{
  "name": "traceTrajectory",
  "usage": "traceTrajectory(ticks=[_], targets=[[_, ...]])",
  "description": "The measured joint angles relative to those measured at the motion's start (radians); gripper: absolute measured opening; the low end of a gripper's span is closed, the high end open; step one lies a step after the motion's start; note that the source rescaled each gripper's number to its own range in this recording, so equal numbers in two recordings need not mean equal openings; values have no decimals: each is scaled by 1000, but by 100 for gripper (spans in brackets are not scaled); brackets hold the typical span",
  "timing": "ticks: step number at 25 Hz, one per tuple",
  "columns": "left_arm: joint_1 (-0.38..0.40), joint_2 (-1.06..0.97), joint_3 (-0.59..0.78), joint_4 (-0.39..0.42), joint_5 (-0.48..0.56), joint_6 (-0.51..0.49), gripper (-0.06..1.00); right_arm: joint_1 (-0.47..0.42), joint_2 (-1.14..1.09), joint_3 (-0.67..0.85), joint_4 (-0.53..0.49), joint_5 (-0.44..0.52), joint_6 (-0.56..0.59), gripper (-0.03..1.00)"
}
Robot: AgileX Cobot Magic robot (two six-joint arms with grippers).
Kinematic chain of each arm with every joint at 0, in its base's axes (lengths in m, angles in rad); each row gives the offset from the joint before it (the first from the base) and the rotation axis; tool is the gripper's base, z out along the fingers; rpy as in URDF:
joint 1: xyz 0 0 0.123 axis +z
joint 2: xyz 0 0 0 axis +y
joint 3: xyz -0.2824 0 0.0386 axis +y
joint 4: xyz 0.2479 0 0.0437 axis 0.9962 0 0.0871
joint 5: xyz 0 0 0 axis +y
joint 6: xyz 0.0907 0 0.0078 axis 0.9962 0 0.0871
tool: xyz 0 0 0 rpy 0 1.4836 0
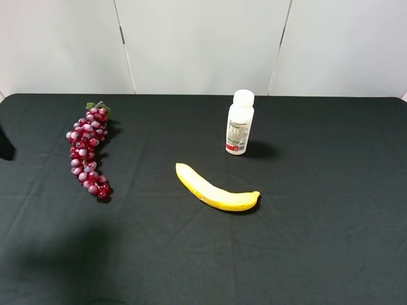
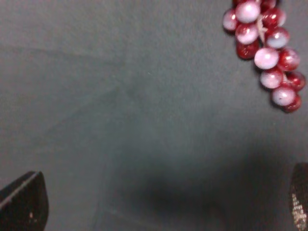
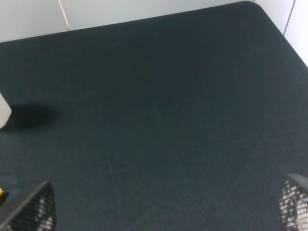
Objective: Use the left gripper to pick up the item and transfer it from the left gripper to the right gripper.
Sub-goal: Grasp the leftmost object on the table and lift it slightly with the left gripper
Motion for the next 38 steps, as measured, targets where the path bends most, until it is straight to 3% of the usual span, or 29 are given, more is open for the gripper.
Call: traceTrajectory(ticks=[5,12,19,33,36,38], targets=[[-54,175,0,-14,-107,-7,100,0,0,0,0,0,0,100],[-165,369,0,-18,-284,-95,100,0,0,0,0,0,0,100],[-227,499,-1,-19,-421,-170,100,0,0,0,0,-1,0,100],[-275,685,-151,1,-389,-223,99,0,0,0,0,-1,0,100],[-275,688,-152,1,-389,-224,91,0,0,0,0,-1,0,100],[-275,688,-152,1,-389,-224,79,0,0,0,0,-1,0,100]])
